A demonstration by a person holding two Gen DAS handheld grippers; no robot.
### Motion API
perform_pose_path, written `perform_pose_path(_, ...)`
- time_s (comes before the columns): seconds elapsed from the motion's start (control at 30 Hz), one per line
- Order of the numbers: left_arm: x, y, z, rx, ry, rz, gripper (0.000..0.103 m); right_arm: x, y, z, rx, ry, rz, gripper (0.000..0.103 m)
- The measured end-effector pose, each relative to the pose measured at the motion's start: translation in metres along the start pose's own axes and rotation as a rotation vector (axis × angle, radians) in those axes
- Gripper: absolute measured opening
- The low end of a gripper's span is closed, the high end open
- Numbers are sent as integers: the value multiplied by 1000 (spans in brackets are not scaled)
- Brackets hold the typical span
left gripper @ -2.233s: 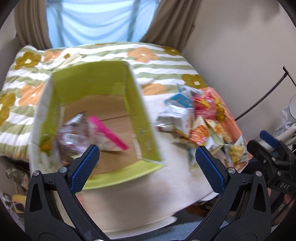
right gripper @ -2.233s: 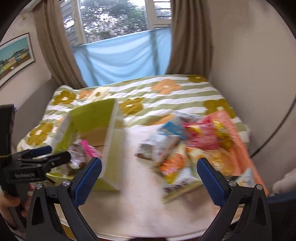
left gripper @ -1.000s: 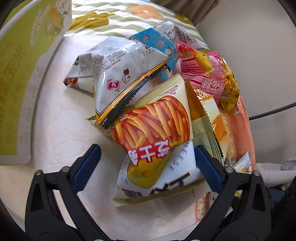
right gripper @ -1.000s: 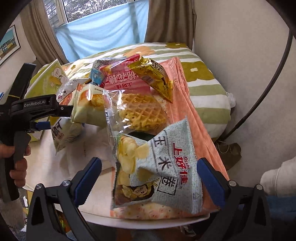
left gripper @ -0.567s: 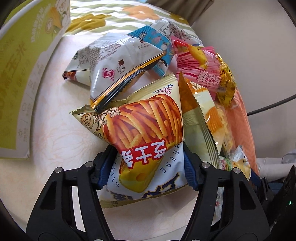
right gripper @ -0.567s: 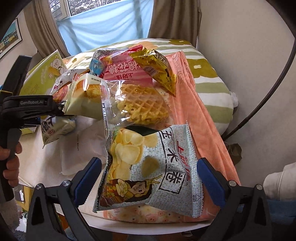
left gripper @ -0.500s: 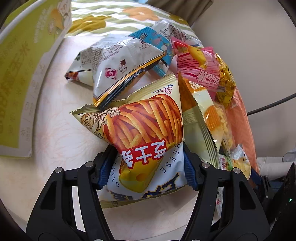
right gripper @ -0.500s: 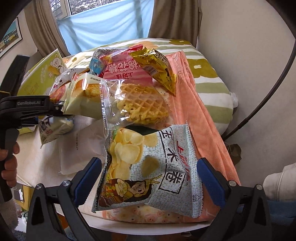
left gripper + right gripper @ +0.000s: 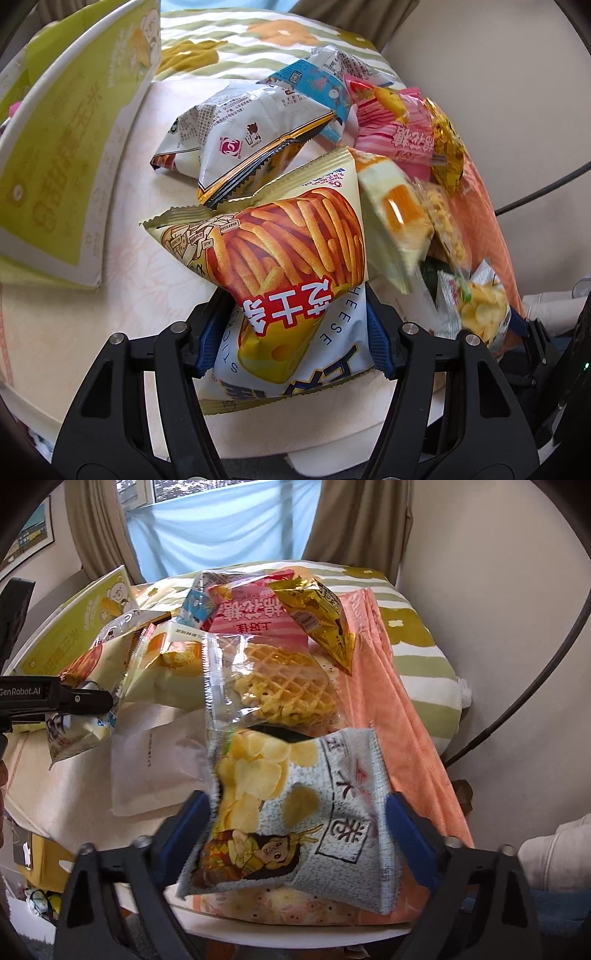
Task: Organize snacks
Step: 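Grasp the orange fries-print bag with the left tool while the right tool grasps the blue potato-chip bag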
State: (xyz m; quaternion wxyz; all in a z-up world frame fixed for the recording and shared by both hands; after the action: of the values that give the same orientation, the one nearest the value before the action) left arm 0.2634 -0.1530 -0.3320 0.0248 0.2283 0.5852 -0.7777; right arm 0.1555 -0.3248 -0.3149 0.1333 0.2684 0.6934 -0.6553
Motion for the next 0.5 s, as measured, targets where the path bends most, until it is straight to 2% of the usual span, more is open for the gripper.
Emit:
perform_pose_path(0.1, 4, -8, 1, -4, 11, 4, 61, -1, -4, -1, 7, -4, 5, 69)
perform_pose_path(0.17, 5, -14, 4, -7, 22, 9, 61, -3, -9, -1, -3, 8, 10, 64)
perform_pose_path(0.27, 5, -25, 6, -7, 38, 20, 61, -5, -14, 1, -20, 29, 15, 60)
perform_pose_path(0.5, -1, -57, 13, -2, 71, 75, 61, -12, -39, -4, -43, 49, 55, 58)
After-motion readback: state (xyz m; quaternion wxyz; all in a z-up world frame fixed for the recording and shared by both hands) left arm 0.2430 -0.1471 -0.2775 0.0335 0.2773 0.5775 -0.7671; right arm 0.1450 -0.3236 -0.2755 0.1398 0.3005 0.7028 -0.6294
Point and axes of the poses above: each gripper's, at about its wrist camera, not at the fingertips, and y roughly the way its jaws point, z to its right, x to its underside, the point moved 6 cm from there along y, roughly the way its jaws point, and after that the axes turned 9 degrees about y, right-handed, at the moved point
